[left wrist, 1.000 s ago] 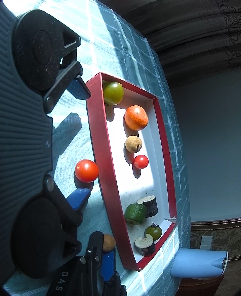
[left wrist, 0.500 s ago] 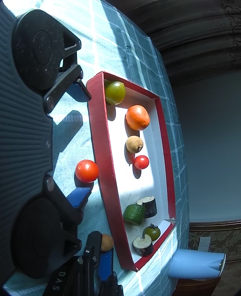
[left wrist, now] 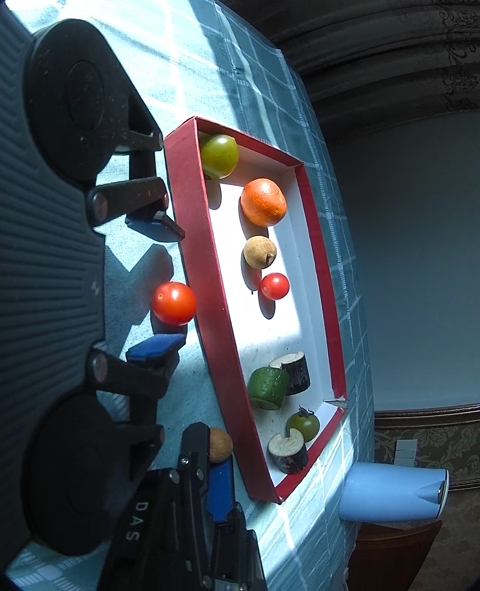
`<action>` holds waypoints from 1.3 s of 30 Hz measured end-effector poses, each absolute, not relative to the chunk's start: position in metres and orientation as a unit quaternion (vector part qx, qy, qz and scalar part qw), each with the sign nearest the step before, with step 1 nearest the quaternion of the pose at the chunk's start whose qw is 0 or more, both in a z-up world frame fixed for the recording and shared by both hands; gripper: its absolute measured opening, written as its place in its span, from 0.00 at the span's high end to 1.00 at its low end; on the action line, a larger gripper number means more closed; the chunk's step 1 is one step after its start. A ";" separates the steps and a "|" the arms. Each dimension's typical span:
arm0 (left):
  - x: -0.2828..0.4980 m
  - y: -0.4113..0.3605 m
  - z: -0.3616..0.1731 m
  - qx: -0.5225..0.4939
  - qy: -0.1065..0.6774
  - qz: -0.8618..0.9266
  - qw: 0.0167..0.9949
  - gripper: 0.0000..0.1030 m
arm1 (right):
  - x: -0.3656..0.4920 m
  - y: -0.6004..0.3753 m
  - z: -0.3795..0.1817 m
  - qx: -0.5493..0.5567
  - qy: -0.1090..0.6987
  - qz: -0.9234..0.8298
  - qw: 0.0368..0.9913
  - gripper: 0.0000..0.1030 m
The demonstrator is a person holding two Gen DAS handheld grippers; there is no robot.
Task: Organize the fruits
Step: 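Grasp the red cherry tomato with the left tool while the right tool holds the kiwi, then place the cherry tomato in the tray with the left tool while the right tool places the kiwi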
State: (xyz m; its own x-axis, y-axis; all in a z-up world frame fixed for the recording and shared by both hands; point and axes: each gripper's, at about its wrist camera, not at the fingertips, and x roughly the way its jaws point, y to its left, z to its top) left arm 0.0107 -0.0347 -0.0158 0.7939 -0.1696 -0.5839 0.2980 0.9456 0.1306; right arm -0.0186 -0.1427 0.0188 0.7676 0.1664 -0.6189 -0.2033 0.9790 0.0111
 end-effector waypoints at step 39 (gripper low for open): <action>-0.009 -0.036 0.007 0.091 0.240 -0.152 0.954 0.78 | -0.032 -0.147 0.036 -0.017 0.257 0.088 0.962 0.75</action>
